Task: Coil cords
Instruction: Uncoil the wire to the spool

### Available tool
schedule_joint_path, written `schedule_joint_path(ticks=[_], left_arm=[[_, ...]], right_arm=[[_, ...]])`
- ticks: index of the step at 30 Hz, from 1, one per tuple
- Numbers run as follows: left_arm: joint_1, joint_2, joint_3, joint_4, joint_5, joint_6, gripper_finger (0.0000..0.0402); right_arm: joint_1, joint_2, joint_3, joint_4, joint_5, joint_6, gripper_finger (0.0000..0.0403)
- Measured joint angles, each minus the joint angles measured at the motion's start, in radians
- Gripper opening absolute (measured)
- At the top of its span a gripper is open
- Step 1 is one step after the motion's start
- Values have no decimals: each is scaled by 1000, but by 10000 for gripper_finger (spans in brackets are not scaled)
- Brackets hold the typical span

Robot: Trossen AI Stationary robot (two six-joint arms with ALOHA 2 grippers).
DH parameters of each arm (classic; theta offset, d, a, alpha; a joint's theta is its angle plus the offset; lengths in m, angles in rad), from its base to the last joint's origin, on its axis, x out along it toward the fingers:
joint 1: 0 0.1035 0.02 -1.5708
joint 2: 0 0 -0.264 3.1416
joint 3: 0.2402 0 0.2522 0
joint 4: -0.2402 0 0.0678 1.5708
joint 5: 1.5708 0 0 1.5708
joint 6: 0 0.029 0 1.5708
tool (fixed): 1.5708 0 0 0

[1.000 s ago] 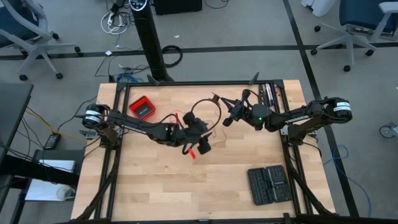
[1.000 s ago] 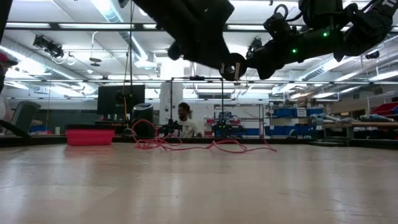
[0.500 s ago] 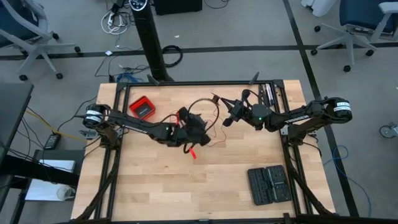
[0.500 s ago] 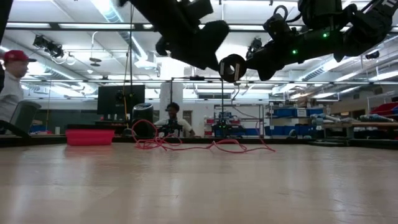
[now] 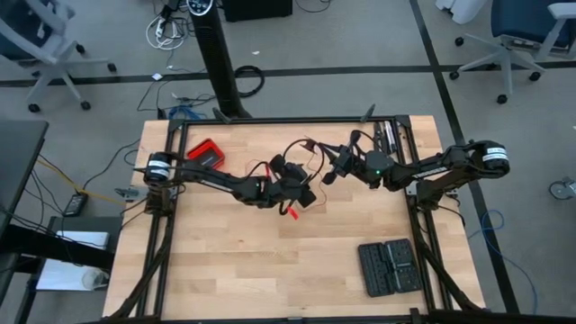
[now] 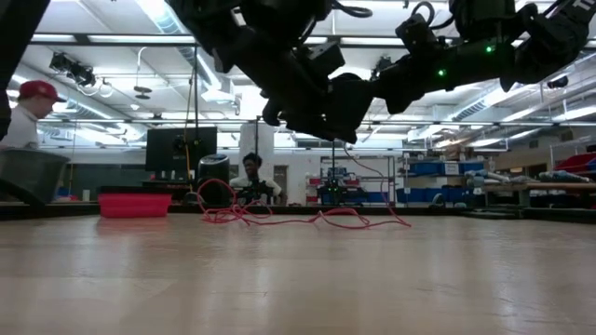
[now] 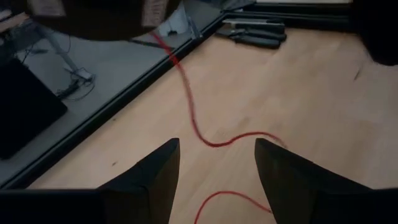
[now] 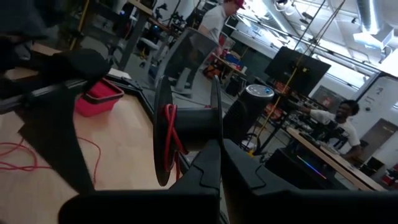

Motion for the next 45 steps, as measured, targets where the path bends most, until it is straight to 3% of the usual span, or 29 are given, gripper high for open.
schedule_joint_path(ticks=[19,23,28,32,36,42,45], left_arm=[[72,4,1,38,39,-30,203],[84,4,1,25,47,-31,149],[99,4,1,31,114,-30,22],[99,3,1,4,115,-17,6],[87,-28,1,-106,34,4,3],[47,-132,0,-299,-189,27,1],[14,-189,0,-321,-267,65,1]], right_arm=[[13,0,0,12,-13,-17,0],[13,0,0,20,-14,-16,0],[13,0,0,21,-17,-13,0],[13,0,0,7,-9,-15,0],[13,0,0,-5,14,-29,0],[13,0,0,-20,-2,-47,0],[13,0,0,-44,-18,-63,0]])
